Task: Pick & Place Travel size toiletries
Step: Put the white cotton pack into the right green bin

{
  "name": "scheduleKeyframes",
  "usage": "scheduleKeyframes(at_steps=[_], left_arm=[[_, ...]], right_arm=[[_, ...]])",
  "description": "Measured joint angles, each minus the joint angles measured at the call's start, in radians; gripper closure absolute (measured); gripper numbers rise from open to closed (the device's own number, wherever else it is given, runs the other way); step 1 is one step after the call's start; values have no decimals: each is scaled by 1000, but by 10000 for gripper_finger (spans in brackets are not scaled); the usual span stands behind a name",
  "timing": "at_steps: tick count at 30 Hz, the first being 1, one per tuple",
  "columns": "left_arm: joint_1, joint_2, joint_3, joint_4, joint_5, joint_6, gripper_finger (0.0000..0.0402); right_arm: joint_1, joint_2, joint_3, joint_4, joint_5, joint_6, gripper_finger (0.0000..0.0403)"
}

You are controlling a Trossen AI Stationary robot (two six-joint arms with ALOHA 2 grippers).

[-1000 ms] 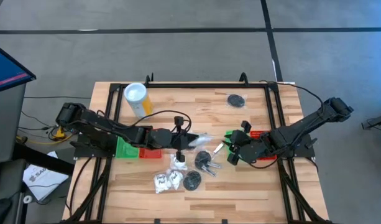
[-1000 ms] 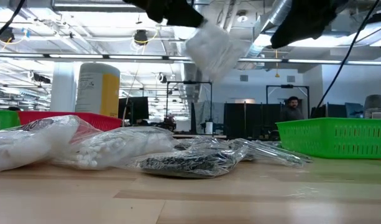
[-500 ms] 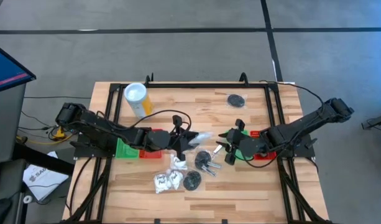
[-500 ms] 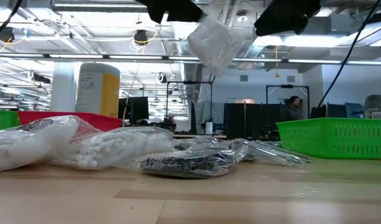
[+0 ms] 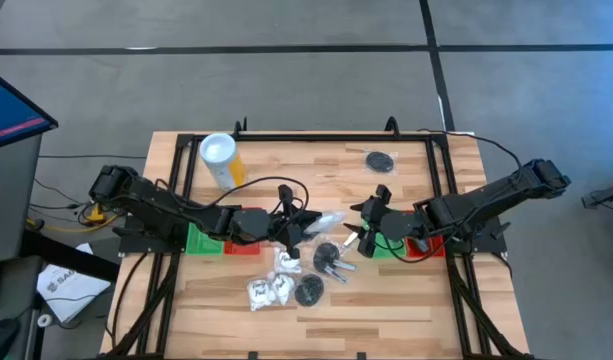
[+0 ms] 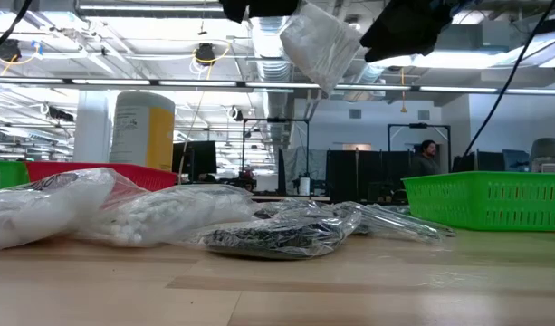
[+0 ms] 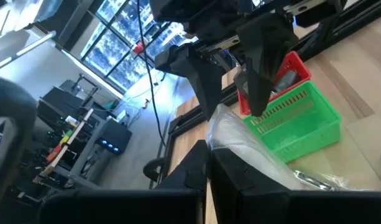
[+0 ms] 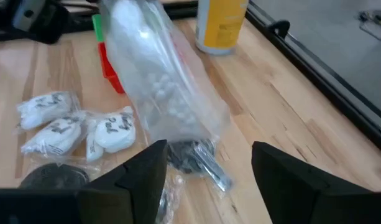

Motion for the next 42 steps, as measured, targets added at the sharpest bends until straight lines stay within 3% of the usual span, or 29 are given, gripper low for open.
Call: scheduleKeyframes(at_steps=[12, 16, 23, 33, 36, 42], left_arm=[[0, 1, 0, 51, 0, 44, 401], [0, 1, 0, 56, 0, 45, 401], [0, 1, 0, 57, 1, 45, 401], [0, 1, 0, 57, -5, 44, 394], [0, 1, 0, 57, -81, 44, 389], [0, 1, 0, 56, -336, 44, 371]], right_arm=[[-46, 0, 0, 85, -71, -74, 219], [-55, 0, 0, 97, -75, -85, 267], [-54, 0, 0, 97, -104, -122, 391], [-53, 0, 0, 96, -121, -127, 399], [-53, 0, 0, 96, -121, -127, 400], [-52, 0, 0, 93, -121, -127, 401]])
